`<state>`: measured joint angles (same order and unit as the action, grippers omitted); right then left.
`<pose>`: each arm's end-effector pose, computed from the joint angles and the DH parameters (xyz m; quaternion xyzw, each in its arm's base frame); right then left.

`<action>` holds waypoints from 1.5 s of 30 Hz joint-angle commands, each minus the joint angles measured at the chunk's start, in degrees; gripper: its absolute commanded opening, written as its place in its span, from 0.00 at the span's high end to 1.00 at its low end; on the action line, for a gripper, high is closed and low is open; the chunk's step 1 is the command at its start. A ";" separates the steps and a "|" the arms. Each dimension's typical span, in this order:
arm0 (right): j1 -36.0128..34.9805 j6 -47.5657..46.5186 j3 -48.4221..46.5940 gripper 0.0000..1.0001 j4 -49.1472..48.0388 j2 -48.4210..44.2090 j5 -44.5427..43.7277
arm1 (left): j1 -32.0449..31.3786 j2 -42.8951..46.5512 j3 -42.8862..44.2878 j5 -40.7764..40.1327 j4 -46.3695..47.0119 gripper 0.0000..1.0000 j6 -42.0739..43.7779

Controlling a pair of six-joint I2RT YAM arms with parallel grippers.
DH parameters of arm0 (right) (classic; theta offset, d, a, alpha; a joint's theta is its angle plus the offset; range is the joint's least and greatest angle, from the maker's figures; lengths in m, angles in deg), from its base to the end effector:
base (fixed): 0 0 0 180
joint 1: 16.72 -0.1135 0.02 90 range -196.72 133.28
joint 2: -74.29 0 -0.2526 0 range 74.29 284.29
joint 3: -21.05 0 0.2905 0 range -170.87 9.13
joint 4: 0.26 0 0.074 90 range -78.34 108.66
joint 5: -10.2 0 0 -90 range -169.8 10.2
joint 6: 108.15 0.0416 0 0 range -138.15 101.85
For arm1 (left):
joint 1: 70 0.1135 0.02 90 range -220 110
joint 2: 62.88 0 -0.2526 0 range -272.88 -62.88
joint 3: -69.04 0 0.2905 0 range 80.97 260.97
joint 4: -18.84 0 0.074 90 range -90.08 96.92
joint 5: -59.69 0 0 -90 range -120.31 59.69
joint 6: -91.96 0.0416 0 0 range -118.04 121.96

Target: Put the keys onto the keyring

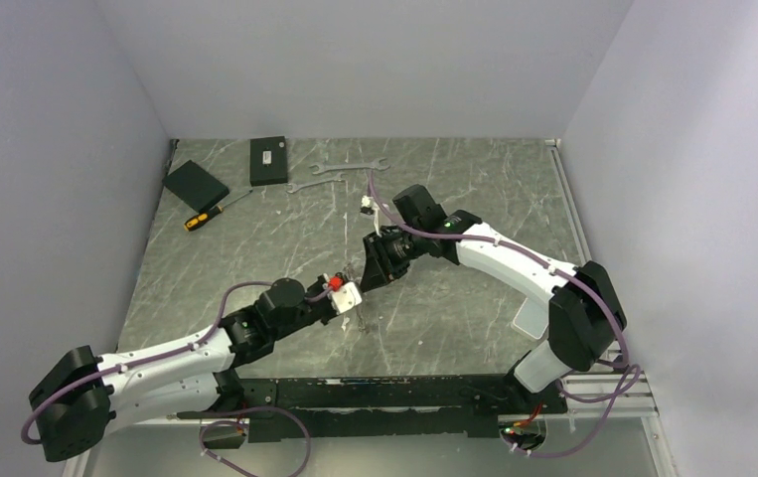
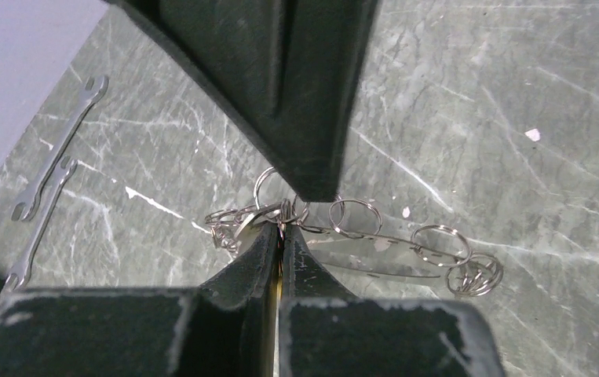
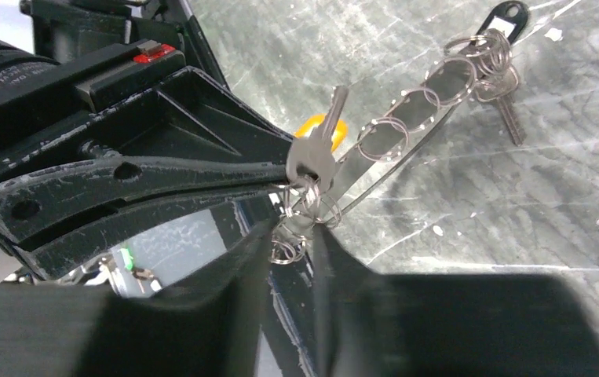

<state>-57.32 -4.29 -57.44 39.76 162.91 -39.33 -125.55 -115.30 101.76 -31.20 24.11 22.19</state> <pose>0.2615 0.2597 0.2338 -0.3187 0.8310 0.4354 0.1355 0.1427 -0.2069 0.1870 0.4816 0.6266 -0.1800 0.5857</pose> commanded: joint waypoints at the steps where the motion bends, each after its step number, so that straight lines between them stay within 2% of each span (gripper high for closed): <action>1: 0.08 1.88 -1.93 0.59 0.77 -0.38 -0.98 | 0.64 -1.00 1.83 -1.74 1.53 1.00 -1.91; 3: 0.16 3.79 -1.68 0.50 -1.61 -0.90 -1.87 | 0.66 -1.98 1.85 -2.66 3.91 1.00 -4.93; 5: 0.30 5.59 -0.96 0.48 -3.87 -1.50 -2.65 | 0.63 -2.93 1.79 -3.80 5.90 1.00 -7.77; 11: 0.74 12.11 2.48 0.50 -10.61 -4.06 -6.27 | 0.64 -4.77 1.50 -5.78 9.83 1.00 -13.51; 16: 0.86 14.33 3.24 0.52 -10.95 -4.58 -11.42 | 0.63 -4.96 1.10 -7.84 11.54 1.00 -15.22; 21: 0.87 17.10 4.60 0.58 -14.27 -4.43 -10.34 | 0.62 -5.95 1.20 -8.42 12.47 1.00 -15.87; 35: 0.78 17.97 3.79 0.83 -15.58 -2.33 -8.54 | 0.68 -7.94 1.44 -8.51 14.13 1.00 -15.92; 40: 0.78 17.28 3.56 1.00 -15.24 -1.87 -8.19 | 0.58 -8.18 1.78 -8.66 13.46 1.00 -15.37; 45: 0.78 15.18 3.42 1.00 -13.85 -2.45 -7.90 | 0.66 -6.37 1.57 -9.45 10.55 1.00 -13.09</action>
<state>-56.65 12.79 -52.94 26.60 160.96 -48.86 -125.05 -123.35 101.81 -39.22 34.89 7.35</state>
